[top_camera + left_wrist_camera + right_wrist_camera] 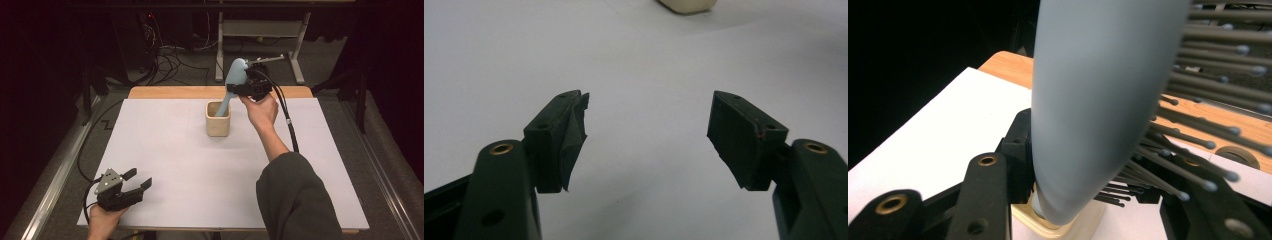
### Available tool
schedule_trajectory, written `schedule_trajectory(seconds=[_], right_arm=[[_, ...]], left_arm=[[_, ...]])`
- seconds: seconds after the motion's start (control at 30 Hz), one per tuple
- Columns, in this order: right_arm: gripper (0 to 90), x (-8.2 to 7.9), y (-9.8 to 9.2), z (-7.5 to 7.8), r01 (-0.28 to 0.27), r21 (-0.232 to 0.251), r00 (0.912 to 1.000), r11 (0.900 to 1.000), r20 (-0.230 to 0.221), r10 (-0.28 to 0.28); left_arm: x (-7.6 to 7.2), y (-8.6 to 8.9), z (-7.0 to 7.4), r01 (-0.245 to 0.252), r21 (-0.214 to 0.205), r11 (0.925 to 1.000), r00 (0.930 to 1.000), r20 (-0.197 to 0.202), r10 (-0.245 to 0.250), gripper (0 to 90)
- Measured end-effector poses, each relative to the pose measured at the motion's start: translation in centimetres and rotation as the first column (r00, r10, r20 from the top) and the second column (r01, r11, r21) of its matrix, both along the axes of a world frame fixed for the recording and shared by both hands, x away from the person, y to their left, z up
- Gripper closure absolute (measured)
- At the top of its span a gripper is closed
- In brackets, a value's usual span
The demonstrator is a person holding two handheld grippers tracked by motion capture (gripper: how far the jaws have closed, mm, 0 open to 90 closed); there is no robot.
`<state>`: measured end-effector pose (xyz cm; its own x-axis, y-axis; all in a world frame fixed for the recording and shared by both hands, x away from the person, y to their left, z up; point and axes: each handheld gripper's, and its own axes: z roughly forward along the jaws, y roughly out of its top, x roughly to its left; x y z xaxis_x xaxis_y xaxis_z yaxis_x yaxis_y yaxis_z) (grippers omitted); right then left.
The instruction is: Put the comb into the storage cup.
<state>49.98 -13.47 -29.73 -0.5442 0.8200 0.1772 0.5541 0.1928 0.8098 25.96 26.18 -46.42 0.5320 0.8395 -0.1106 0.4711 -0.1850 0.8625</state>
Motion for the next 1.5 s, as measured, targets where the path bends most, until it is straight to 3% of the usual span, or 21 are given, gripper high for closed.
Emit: schedule_trajectory(seconds=[1.0,1.5], right_arm=[[55.3,0.2,1.6,-1.8,-0.02,-0.066,0.9998,0.9976,-0.006,0.02],[55.1,0.4,2.1,-3.2,-0.029,-0.073,0.9994,0.9969,-0.023,0.027]], left_arm=[[0.0,0.1,0.0,0.002,-0.007,1.0,1.0,-0.001,-0.002,32.0],[0.1,0.1,0.0,0.001,-0.012,0.9999,1.0,-0.006,-0.001,32.2]])
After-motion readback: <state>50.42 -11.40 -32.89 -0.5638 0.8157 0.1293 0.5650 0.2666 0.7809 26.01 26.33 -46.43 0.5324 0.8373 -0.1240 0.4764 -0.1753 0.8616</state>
